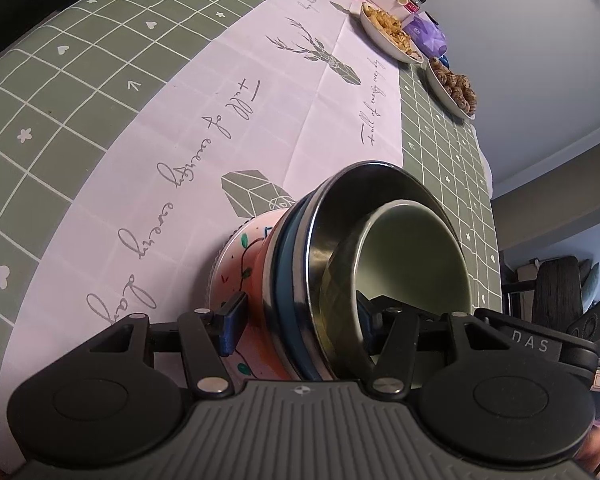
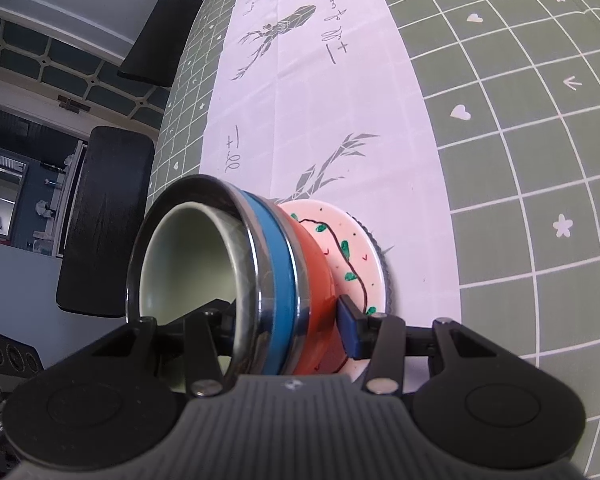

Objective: Organize plates and bowls
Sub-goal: 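Set the bowl stack down on the plate and open the right tool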

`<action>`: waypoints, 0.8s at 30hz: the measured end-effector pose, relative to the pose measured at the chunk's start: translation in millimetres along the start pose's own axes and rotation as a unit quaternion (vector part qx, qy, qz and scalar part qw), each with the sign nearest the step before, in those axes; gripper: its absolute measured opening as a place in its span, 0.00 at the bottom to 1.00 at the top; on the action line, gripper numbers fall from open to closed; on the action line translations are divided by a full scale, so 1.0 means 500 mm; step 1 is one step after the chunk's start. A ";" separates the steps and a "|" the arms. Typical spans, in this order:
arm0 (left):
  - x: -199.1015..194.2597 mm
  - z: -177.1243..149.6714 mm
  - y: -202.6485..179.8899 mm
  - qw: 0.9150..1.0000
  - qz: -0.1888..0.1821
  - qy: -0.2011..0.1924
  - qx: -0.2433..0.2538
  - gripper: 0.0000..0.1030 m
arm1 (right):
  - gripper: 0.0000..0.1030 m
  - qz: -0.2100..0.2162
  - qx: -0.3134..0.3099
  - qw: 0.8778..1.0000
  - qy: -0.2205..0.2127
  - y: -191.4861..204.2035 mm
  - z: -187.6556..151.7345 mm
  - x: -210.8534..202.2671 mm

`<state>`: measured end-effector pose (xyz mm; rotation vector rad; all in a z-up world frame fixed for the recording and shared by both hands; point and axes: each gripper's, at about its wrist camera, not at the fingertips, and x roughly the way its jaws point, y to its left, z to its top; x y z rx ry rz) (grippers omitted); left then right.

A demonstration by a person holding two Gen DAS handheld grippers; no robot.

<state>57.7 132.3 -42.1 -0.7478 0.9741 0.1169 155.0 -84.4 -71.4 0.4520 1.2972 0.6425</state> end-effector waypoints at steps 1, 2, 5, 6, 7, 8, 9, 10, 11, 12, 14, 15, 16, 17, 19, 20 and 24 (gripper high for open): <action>-0.001 -0.002 -0.001 1.000 -0.001 -0.001 0.003 0.60 | 0.45 0.001 -0.002 1.000 -0.002 0.000 -0.001 -0.001; -0.003 -0.003 -0.001 1.000 -0.002 -0.004 0.006 0.60 | 0.47 0.003 -0.001 1.000 -0.003 -0.002 -0.001 -0.001; -0.015 -0.003 -0.003 1.000 0.000 -0.026 0.013 0.70 | 0.49 0.009 -0.001 1.000 -0.007 -0.005 -0.002 -0.006; -0.024 -0.003 -0.004 0.999 0.007 -0.041 0.018 0.78 | 0.49 0.007 -0.006 1.000 -0.011 -0.005 -0.004 -0.009; -0.033 -0.004 -0.006 0.998 0.013 -0.057 0.023 0.82 | 0.52 0.003 -0.012 1.000 -0.016 -0.003 -0.006 -0.015; -0.042 -0.005 -0.009 0.997 0.018 -0.072 0.030 0.87 | 0.53 0.000 -0.019 1.000 -0.022 -0.002 -0.007 -0.020; -0.051 -0.004 -0.012 0.996 0.021 -0.084 0.038 0.87 | 0.54 -0.002 -0.027 0.999 -0.029 0.000 -0.008 -0.025; -0.058 -0.006 -0.015 0.994 0.022 -0.092 0.047 0.87 | 0.55 -0.004 -0.033 0.999 -0.035 0.001 -0.007 -0.030; -0.064 -0.007 -0.019 0.993 0.023 -0.100 0.055 0.87 | 0.56 -0.003 -0.038 0.998 -0.041 0.002 -0.008 -0.035; -0.069 -0.010 -0.022 0.992 0.023 -0.109 0.061 0.87 | 0.57 -0.001 -0.042 0.998 -0.046 0.003 -0.008 -0.039; -0.082 -0.017 -0.029 0.989 0.020 -0.128 0.074 0.87 | 0.59 0.003 -0.055 0.997 -0.057 0.009 -0.011 -0.051; -0.090 -0.021 -0.035 0.986 0.018 -0.143 0.082 0.87 | 0.60 0.000 -0.064 0.996 -0.063 0.015 -0.013 -0.057; -0.099 -0.025 -0.041 0.983 0.017 -0.161 0.091 0.87 | 0.61 -0.005 -0.079 0.994 -0.072 0.023 -0.017 -0.064; -0.109 -0.030 -0.048 0.978 0.020 -0.179 0.103 0.88 | 0.61 -0.011 -0.100 0.991 -0.085 0.032 -0.021 -0.075; -0.132 -0.040 -0.065 0.965 0.035 -0.224 0.134 0.88 | 0.62 -0.023 -0.140 0.984 -0.110 0.052 -0.034 -0.092; -0.142 -0.048 -0.073 0.956 0.041 -0.246 0.152 0.90 | 0.64 -0.026 -0.161 0.979 -0.123 0.062 -0.041 -0.102; -0.173 -0.081 -0.114 0.922 0.054 -0.310 0.224 0.91 | 0.72 -0.037 -0.223 0.958 -0.176 0.089 -0.074 -0.142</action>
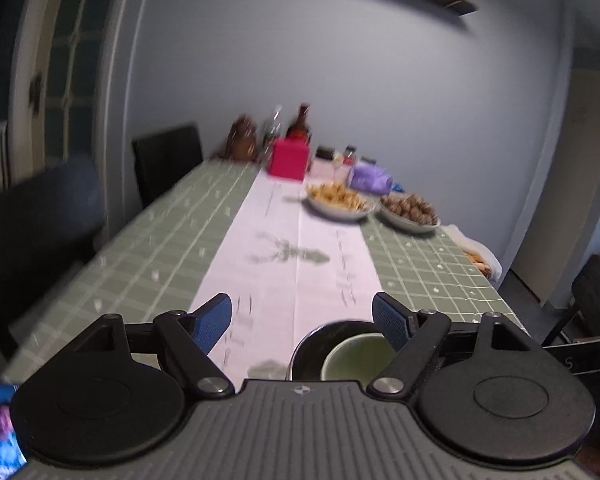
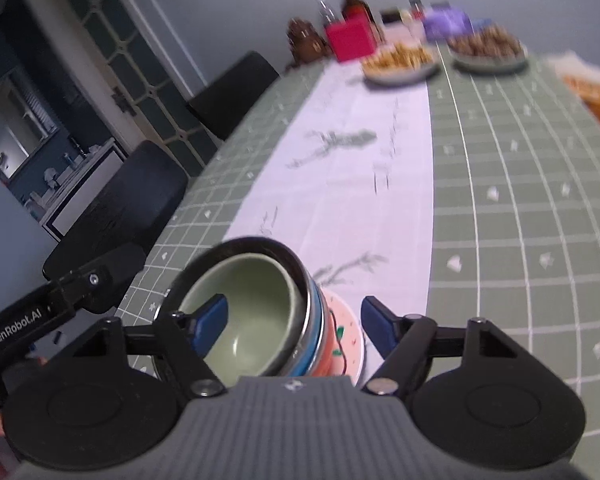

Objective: Organize plates and bowls

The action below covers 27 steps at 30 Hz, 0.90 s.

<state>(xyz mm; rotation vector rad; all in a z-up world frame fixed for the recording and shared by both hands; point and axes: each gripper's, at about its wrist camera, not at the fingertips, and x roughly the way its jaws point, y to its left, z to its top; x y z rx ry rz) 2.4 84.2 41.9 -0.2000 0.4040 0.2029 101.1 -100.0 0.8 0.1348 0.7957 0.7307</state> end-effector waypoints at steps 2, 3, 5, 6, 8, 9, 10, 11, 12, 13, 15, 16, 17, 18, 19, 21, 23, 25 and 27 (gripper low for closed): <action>-0.018 0.000 -0.027 0.999 -0.006 -0.023 0.031 0.91 | 0.74 -0.013 -0.025 0.999 -0.026 0.011 -0.005 -0.022; -0.025 -0.002 -0.040 0.999 -0.009 -0.030 0.042 0.91 | 0.74 -0.019 -0.035 0.999 -0.038 0.013 -0.011 -0.033; -0.036 -0.007 -0.058 0.998 -0.017 -0.043 0.054 0.91 | 0.74 -0.033 -0.048 0.996 -0.062 0.016 -0.020 -0.055; -0.041 -0.010 -0.065 0.997 -0.018 -0.047 0.059 0.91 | 0.74 -0.041 -0.052 0.995 -0.078 0.015 -0.025 -0.067; -0.054 -0.020 -0.076 0.996 -0.009 -0.065 0.067 0.91 | 0.74 -0.061 -0.063 0.990 -0.110 0.016 -0.039 -0.091; -0.060 -0.026 -0.080 0.995 -0.004 -0.078 0.069 0.91 | 0.74 -0.072 -0.070 0.987 -0.125 0.016 -0.046 -0.100; -0.065 -0.032 -0.083 0.994 -0.001 -0.087 0.071 0.91 | 0.74 -0.085 -0.078 0.983 -0.143 0.019 -0.053 -0.111; -0.071 -0.039 -0.086 0.993 0.000 -0.095 0.073 0.91 | 0.75 -0.097 -0.086 0.979 -0.159 0.020 -0.059 -0.122; -0.076 -0.046 -0.089 0.992 0.004 -0.099 0.075 0.91 | 0.76 -0.106 -0.094 0.975 -0.172 0.021 -0.065 -0.132; -0.079 -0.053 -0.092 0.992 0.009 -0.101 0.074 0.91 | 0.79 -0.113 -0.101 0.971 -0.184 0.022 -0.072 -0.142; -0.090 -0.072 -0.101 0.990 0.021 -0.116 0.079 0.91 | 0.81 -0.121 -0.107 0.966 -0.203 0.022 -0.084 -0.154; -0.095 -0.081 -0.105 0.989 0.022 -0.124 0.084 0.91 | 0.81 -0.124 -0.105 0.964 -0.210 0.021 -0.094 -0.160; -0.101 -0.090 -0.109 0.987 0.018 -0.128 0.091 0.91 | 0.81 -0.126 -0.099 0.963 -0.216 0.018 -0.105 -0.165; -0.104 -0.097 -0.115 0.987 0.013 -0.129 0.097 0.91 | 0.82 -0.126 -0.093 0.963 -0.219 0.016 -0.118 -0.169; -0.105 -0.105 -0.120 0.986 0.008 -0.130 0.100 0.91 | 0.82 -0.127 -0.087 0.963 -0.221 0.013 -0.130 -0.171; -0.109 -0.121 -0.131 0.986 -0.003 -0.129 0.108 0.91 | 0.83 -0.131 -0.078 0.963 -0.222 0.007 -0.154 -0.173; -0.110 -0.135 -0.141 0.985 -0.013 -0.130 0.115 0.91 | 0.83 -0.139 -0.073 0.962 -0.222 -0.001 -0.179 -0.172; -0.109 -0.149 -0.149 0.984 -0.023 -0.124 0.125 0.93 | 0.83 -0.148 -0.070 0.961 -0.223 -0.006 -0.199 -0.175; -0.108 -0.167 -0.154 0.984 -0.030 -0.114 0.132 0.94 | 0.83 -0.154 -0.065 0.959 -0.228 -0.012 -0.218 -0.182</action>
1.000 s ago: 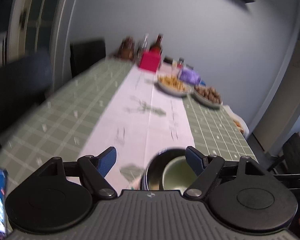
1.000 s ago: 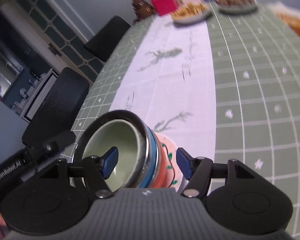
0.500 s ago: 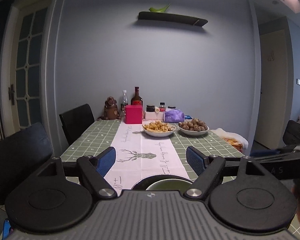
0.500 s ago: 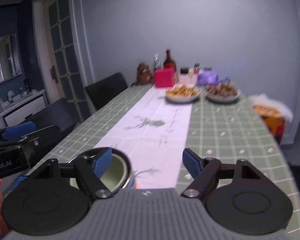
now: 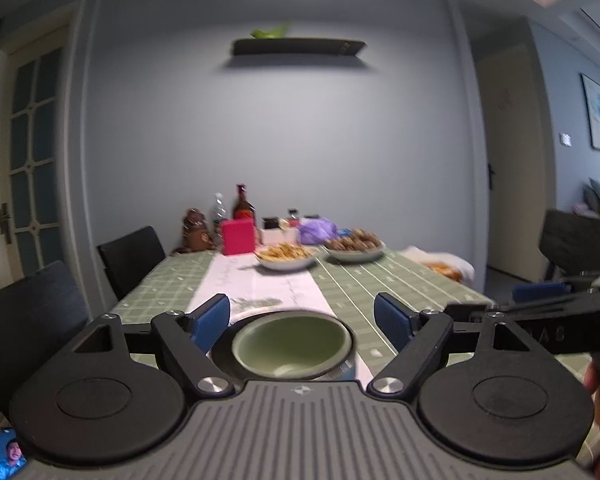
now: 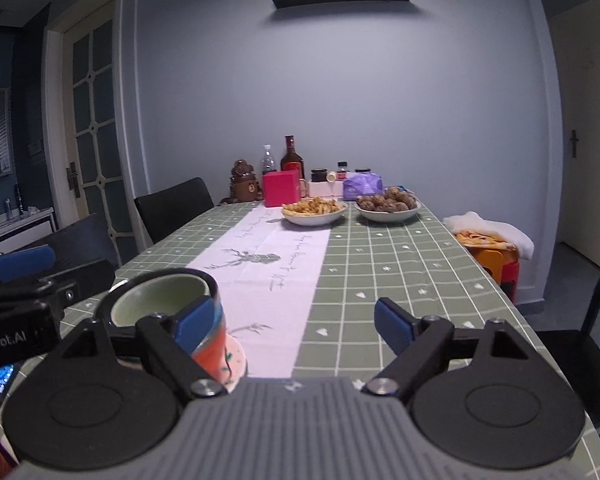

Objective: Organize plates and bowls

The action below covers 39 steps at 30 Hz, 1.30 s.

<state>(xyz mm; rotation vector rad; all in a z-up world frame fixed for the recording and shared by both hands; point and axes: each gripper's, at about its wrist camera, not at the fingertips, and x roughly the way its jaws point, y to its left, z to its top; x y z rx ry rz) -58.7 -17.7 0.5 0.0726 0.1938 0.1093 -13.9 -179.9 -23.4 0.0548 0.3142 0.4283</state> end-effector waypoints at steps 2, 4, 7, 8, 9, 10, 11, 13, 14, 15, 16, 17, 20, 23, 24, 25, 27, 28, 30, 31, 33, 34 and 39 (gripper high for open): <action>0.002 -0.021 -0.009 1.000 -0.002 0.018 0.003 0.99 | 0.83 -0.008 0.007 1.000 -0.005 -0.007 -0.015 -0.014; 0.007 -0.042 -0.017 0.999 -0.002 0.044 0.011 1.00 | 0.83 -0.021 0.017 1.000 -0.001 -0.014 -0.034 -0.023; 0.015 -0.068 -0.015 0.997 0.004 0.076 0.004 0.99 | 0.83 -0.029 0.030 0.999 0.014 -0.022 -0.059 -0.038; 0.018 -0.075 -0.012 0.997 0.007 0.083 0.001 1.00 | 0.83 -0.031 0.029 0.999 0.018 -0.021 -0.068 -0.044; 0.022 -0.082 -0.009 0.996 0.010 0.091 0.000 1.00 | 0.83 -0.034 0.026 0.999 0.021 -0.020 -0.074 -0.048; 0.027 -0.086 -0.008 0.995 0.014 0.099 0.000 1.00 | 0.83 -0.035 0.024 0.999 0.023 -0.019 -0.080 -0.052; 0.029 -0.090 -0.007 0.995 0.016 0.103 0.002 1.00 | 0.83 -0.035 0.024 0.999 0.024 -0.019 -0.085 -0.055; 0.032 -0.092 -0.010 0.994 0.014 0.107 0.004 1.00 | 0.83 -0.035 0.025 0.999 0.023 -0.018 -0.089 -0.059; 0.032 -0.093 -0.011 0.994 0.011 0.106 0.004 1.00 | 0.83 -0.034 0.026 0.999 0.021 -0.018 -0.090 -0.058; 0.033 -0.092 -0.013 0.994 0.008 0.106 0.004 1.00 | 0.84 -0.032 0.028 0.999 0.018 -0.019 -0.090 -0.057; 0.032 -0.093 -0.015 0.994 0.004 0.105 0.004 1.00 | 0.84 -0.031 0.029 0.999 0.014 -0.020 -0.092 -0.054; 0.031 -0.092 -0.016 0.995 0.004 0.101 0.005 1.00 | 0.84 -0.031 0.028 0.999 0.010 -0.020 -0.092 -0.053; 0.030 -0.085 -0.021 0.996 0.017 0.089 0.013 1.00 | 0.84 -0.032 0.019 0.999 -0.006 -0.015 -0.093 -0.055; 0.030 -0.086 -0.024 0.996 0.018 0.087 0.012 1.00 | 0.90 -0.027 0.015 0.999 -0.021 -0.016 -0.093 -0.058; 0.031 -0.087 -0.025 0.996 0.016 0.088 0.011 1.00 | 0.90 -0.027 0.012 0.999 -0.023 -0.015 -0.093 -0.057; 0.032 -0.088 -0.025 0.996 0.014 0.090 0.010 1.00 | 0.90 -0.027 0.009 0.999 -0.022 -0.014 -0.093 -0.055; 0.036 -0.091 -0.025 0.995 0.011 0.098 0.008 1.00 | 0.90 -0.023 0.007 1.000 -0.018 -0.013 -0.093 -0.051; 0.039 -0.092 -0.024 0.995 0.010 0.103 0.008 1.00 | 0.90 -0.020 0.007 1.000 -0.015 -0.013 -0.094 -0.050; 0.042 -0.094 -0.021 0.994 0.010 0.112 0.004 1.00 | 0.90 -0.017 0.007 1.000 -0.012 -0.012 -0.094 -0.048; 0.045 -0.095 -0.018 0.993 0.009 0.116 -0.001 1.00 | 0.90 -0.017 0.007 1.000 -0.011 -0.012 -0.094 -0.046; 0.045 -0.095 -0.013 0.993 0.011 0.120 -0.010 1.00 | 0.90 -0.017 0.006 1.000 -0.009 -0.012 -0.095 -0.045; 0.045 -0.095 -0.010 0.992 0.012 0.121 -0.013 1.00 | 0.90 -0.017 0.007 1.000 -0.008 -0.012 -0.095 -0.044; 0.046 -0.090 -0.003 0.992 0.014 0.123 -0.022 1.00 | 0.90 -0.017 0.012 1.000 -0.002 -0.014 -0.097 -0.039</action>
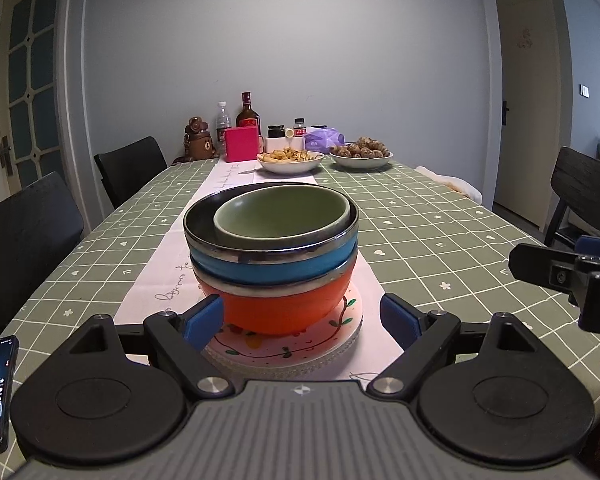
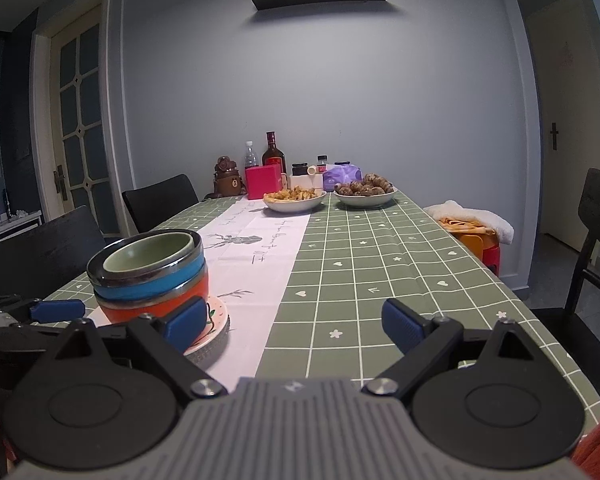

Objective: Organize plates and bowls

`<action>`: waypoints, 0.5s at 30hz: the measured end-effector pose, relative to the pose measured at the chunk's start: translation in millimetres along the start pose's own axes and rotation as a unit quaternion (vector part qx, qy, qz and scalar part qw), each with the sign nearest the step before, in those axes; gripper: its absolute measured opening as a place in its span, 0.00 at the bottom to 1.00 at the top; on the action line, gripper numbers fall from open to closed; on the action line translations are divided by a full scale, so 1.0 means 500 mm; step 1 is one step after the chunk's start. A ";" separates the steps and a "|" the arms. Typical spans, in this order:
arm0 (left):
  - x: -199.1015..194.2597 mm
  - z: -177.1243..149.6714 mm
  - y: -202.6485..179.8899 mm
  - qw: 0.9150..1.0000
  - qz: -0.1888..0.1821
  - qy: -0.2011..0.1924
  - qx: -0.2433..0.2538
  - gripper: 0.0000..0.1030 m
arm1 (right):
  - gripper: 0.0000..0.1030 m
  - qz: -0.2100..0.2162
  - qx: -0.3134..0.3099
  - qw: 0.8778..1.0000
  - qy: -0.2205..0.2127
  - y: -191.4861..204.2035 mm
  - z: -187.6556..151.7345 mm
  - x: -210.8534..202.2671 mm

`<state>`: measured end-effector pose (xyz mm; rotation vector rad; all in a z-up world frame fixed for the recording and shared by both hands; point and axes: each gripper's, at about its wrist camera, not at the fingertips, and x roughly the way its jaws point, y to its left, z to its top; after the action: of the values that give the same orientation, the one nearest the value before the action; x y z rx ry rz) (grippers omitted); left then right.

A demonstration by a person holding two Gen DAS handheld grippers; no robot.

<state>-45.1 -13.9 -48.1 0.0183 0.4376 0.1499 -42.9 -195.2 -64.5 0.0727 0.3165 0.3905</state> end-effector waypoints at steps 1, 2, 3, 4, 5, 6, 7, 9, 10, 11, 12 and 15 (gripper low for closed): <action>0.000 0.000 0.000 1.000 0.001 0.000 0.000 1.00 | 0.90 0.000 0.003 1.000 0.002 -0.001 0.000 0.001; -0.001 0.000 -0.001 1.000 0.002 -0.001 0.000 1.00 | 0.90 0.000 0.005 1.000 0.003 -0.002 0.001 0.002; -0.002 0.000 -0.002 1.000 0.002 -0.001 0.002 1.00 | 0.90 0.000 0.008 1.000 0.005 -0.004 0.001 0.004; -0.002 0.000 -0.003 1.000 0.002 -0.002 0.004 1.00 | 0.90 -0.001 0.009 1.000 0.006 -0.004 0.001 0.005; -0.003 0.000 -0.004 1.000 0.002 -0.002 0.004 1.00 | 0.90 -0.001 0.010 1.000 0.007 -0.005 0.000 0.006; -0.003 0.001 -0.004 1.000 0.002 -0.002 0.004 1.00 | 0.90 -0.002 0.010 1.000 0.008 -0.005 0.002 0.008; -0.004 0.001 -0.004 1.000 0.001 -0.002 0.003 1.00 | 0.90 -0.003 0.010 1.000 0.008 -0.005 0.002 0.009; -0.003 0.001 -0.004 1.000 0.001 -0.002 0.003 1.00 | 0.90 -0.002 0.009 1.000 0.009 -0.004 0.002 0.009; -0.003 0.001 -0.004 1.000 0.002 -0.001 0.003 1.00 | 0.90 -0.002 0.009 1.000 0.009 -0.004 0.002 0.009; -0.003 0.001 -0.004 1.000 0.002 -0.001 0.003 1.00 | 0.90 -0.001 0.009 1.000 0.010 -0.004 0.001 0.010; -0.003 0.001 -0.004 1.000 0.002 -0.001 0.004 1.00 | 0.90 0.000 0.009 1.000 0.010 -0.004 0.000 0.010; -0.004 0.002 -0.003 1.000 0.003 -0.003 0.003 1.00 | 0.90 0.001 0.012 1.000 0.012 -0.005 -0.001 0.012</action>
<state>-46.1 -15.8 -46.7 0.0269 0.4328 0.1548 -37.0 -195.3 -66.7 0.0921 0.3449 0.3892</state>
